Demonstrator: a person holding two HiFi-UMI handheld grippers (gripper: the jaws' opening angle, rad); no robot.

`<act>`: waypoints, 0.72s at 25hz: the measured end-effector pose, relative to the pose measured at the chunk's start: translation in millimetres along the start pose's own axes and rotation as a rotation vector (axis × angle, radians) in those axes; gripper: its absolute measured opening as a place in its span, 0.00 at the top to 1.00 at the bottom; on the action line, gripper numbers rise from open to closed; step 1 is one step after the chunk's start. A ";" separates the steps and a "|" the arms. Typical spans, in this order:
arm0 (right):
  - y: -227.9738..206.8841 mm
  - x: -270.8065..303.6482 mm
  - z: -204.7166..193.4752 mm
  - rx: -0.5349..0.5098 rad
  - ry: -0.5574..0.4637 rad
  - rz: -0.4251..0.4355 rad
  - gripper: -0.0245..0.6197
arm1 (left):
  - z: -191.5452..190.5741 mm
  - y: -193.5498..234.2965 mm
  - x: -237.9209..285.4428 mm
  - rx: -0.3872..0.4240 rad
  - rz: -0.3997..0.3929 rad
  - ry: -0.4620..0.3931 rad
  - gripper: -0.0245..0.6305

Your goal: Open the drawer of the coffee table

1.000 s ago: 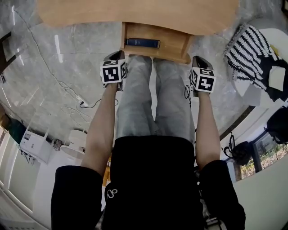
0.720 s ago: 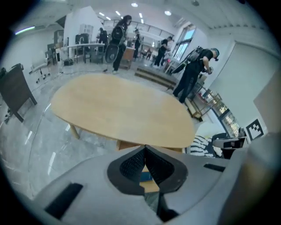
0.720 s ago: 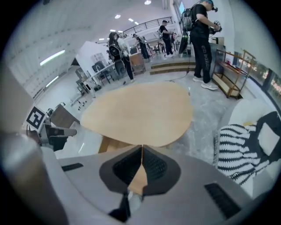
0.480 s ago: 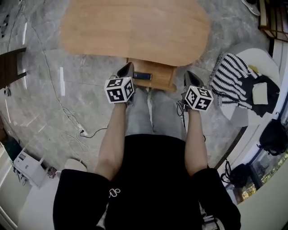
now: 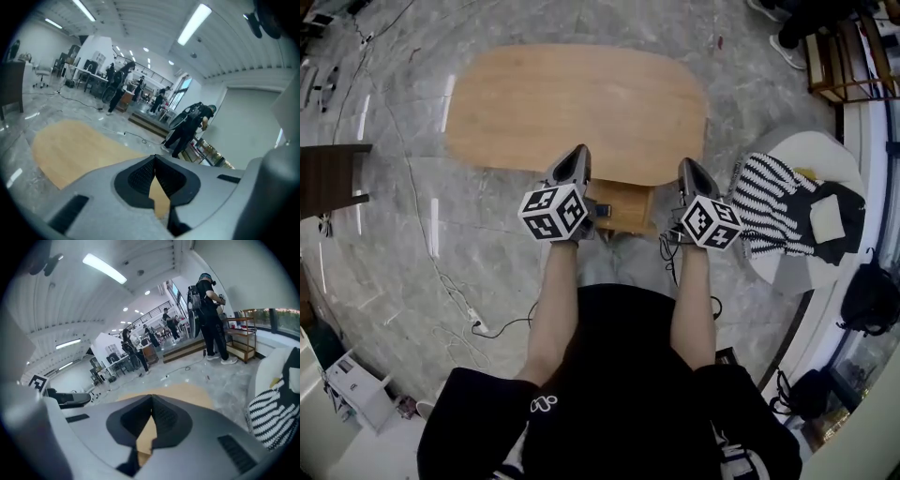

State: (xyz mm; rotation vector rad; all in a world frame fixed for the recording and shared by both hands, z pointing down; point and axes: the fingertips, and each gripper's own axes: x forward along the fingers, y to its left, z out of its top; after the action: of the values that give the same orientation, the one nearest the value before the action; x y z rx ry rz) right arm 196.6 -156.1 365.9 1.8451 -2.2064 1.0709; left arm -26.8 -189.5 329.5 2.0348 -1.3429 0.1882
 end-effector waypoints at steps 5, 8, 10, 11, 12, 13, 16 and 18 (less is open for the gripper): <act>25.0 -11.2 73.7 -0.037 -0.144 0.064 0.95 | 57.8 -45.6 -4.1 0.058 -0.067 -0.120 0.95; 47.7 -24.4 120.3 -0.086 -0.237 0.109 0.95 | 94.8 -68.8 -13.9 0.098 -0.103 -0.192 0.95; 64.4 -34.5 147.0 -0.135 -0.286 0.135 0.95 | 117.8 -83.3 -21.6 0.128 -0.121 -0.236 0.95; 72.5 -39.8 158.6 -0.160 -0.307 0.144 0.95 | 128.4 -90.6 -26.0 0.143 -0.129 -0.256 0.95; 79.9 -45.4 169.4 -0.181 -0.326 0.154 0.95 | 138.2 -98.0 -30.7 0.160 -0.135 -0.275 0.95; 86.4 -51.4 179.4 -0.196 -0.344 0.162 0.95 | 147.1 -105.8 -35.6 0.177 -0.141 -0.293 0.95; 100.1 -67.4 208.0 -0.227 -0.389 0.167 0.95 | 173.7 -129.7 -50.1 0.219 -0.156 -0.347 0.95; 110.4 -77.9 226.0 -0.243 -0.420 0.171 0.95 | 191.5 -144.7 -61.9 0.228 -0.173 -0.387 0.95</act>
State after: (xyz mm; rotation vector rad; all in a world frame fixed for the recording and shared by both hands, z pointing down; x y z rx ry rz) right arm 203.0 -210.1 108.2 1.9372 -2.6175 0.4252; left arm 23.2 -225.2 89.4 2.4598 -1.4114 -0.1453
